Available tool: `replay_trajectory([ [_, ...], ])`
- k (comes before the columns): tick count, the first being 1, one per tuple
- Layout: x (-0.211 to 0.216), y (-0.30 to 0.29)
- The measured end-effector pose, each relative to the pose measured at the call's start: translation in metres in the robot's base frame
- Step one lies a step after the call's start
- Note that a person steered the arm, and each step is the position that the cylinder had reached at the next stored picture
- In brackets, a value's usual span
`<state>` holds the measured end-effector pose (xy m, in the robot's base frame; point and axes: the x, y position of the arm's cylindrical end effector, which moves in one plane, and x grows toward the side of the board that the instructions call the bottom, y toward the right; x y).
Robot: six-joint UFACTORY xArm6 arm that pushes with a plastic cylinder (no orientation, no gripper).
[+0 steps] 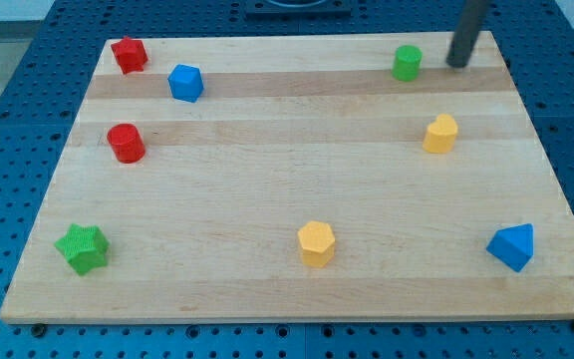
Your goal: Place the green circle vertically above the yellow hexagon
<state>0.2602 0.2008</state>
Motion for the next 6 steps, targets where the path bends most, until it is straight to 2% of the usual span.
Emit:
replay_trajectory([
  [1,0.052,-0.084],
  [2,0.094,-0.122],
  [3,0.083,-0.055],
  [4,0.043,0.021],
  [5,-0.005,0.011],
  [6,0.001,-0.064],
])
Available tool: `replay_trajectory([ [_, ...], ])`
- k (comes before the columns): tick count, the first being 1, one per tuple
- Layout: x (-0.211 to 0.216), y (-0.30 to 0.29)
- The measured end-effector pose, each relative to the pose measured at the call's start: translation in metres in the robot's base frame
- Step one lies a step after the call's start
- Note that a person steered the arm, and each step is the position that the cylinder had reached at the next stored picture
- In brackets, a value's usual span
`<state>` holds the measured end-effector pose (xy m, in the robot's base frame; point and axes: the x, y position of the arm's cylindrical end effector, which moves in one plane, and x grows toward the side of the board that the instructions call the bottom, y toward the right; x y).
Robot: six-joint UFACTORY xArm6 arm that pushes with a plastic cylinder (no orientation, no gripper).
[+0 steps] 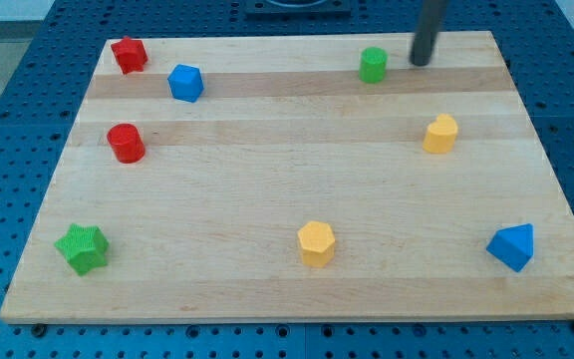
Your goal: Place the green circle vertically above the yellow hexagon
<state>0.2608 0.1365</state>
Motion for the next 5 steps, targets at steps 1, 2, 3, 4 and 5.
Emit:
replay_trajectory([
  [1,0.044,-0.09],
  [2,0.04,-0.097],
  [3,-0.013,-0.056],
  [4,-0.028,-0.075],
  [5,0.021,-0.122],
])
